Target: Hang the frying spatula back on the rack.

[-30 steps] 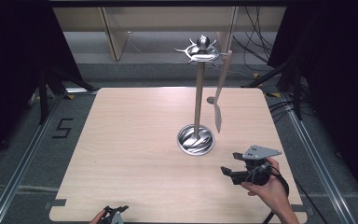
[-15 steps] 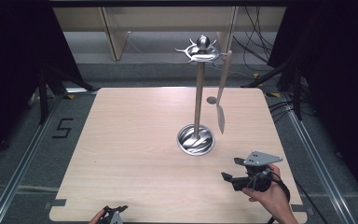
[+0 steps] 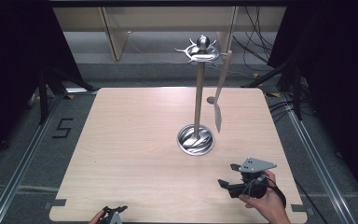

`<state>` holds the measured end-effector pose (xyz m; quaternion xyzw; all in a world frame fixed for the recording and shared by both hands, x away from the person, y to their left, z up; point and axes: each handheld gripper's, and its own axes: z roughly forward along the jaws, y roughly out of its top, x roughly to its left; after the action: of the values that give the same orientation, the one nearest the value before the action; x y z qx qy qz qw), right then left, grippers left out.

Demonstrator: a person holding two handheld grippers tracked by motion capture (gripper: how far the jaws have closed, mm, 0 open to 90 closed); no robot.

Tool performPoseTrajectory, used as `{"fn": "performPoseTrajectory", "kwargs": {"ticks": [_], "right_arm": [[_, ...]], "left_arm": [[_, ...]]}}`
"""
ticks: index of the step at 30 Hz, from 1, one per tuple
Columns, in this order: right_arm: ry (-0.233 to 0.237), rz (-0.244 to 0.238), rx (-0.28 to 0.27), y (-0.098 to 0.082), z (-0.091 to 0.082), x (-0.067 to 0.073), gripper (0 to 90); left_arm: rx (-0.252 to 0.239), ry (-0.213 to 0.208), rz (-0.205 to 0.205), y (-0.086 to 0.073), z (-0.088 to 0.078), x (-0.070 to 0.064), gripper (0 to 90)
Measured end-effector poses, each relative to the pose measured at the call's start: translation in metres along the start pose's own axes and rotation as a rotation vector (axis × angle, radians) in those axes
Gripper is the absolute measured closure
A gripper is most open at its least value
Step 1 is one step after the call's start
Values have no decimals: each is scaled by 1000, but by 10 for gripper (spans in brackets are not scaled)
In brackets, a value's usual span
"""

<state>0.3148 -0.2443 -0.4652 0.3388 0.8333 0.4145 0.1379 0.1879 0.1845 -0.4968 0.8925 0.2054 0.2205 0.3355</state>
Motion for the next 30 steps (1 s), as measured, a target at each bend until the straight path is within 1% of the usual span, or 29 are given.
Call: {"fn": "performPoseTrajectory", "kwargs": {"ticks": [1,2,3,4,5,6,7,8,9,10,11,12,13,14,15,16,17,18,19,20,21,22,23,26,30], "right_arm": [[6,-3,6,-1,0,1,246],[5,17,5,-2,1,4,247],[5,2,8,-3,1,3,246],[8,33,19,-4,1,6,245],[5,4,13,-4,1,4,245],[5,4,13,-4,1,4,245],[3,17,15,-6,2,7,243],[-6,-7,14,-7,2,5,242],[8,6,18,-8,2,6,241],[5,3,20,-8,2,6,241],[13,-6,17,-9,2,6,241],[3,8,20,-10,1,7,241],[5,3,19,-10,1,7,241],[17,-4,20,-11,2,7,241],[4,7,21,-12,1,7,240],[8,3,24,-13,1,7,239],[9,31,32,-14,0,10,238],[7,9,27,-15,1,9,234],[18,3,27,-16,1,9,231],[-1,4,26,-16,0,10,230],[3,1,27,-17,0,10,228],[1,9,32,-18,-1,11,227],[6,1,24,-19,-1,11,227],[-10,-3,28,-21,-3,14,223],[-19,-11,43,-26,-4,17,216]], "left_arm": [[0,3,1,0,0,0,177],[0,0,1,0,0,0,177],[0,0,1,0,0,0,177],[1,1,1,0,0,0,177],[0,1,0,0,0,0,177],[0,1,0,0,0,0,177],[0,2,2,0,0,0,177],[7,17,13,0,-1,0,177],[9,16,15,0,-1,0,177],[3,8,5,0,-1,0,177],[6,10,11,0,-1,0,177],[6,10,11,0,-1,0,177],[8,11,11,0,-1,0,177],[8,11,11,0,-1,0,177],[6,11,11,0,-1,0,177],[7,14,12,0,-1,0,177],[7,16,13,0,-1,-1,177],[9,16,16,0,-1,0,177],[9,16,15,0,-1,-1,177],[9,16,15,0,-1,-1,177],[9,16,16,0,-1,-1,177],[8,11,13,0,-1,-1,177],[9,12,13,0,-1,-1,177],[9,12,13,0,-1,-1,177],[9,16,12,0,-1,-1,177]]}}
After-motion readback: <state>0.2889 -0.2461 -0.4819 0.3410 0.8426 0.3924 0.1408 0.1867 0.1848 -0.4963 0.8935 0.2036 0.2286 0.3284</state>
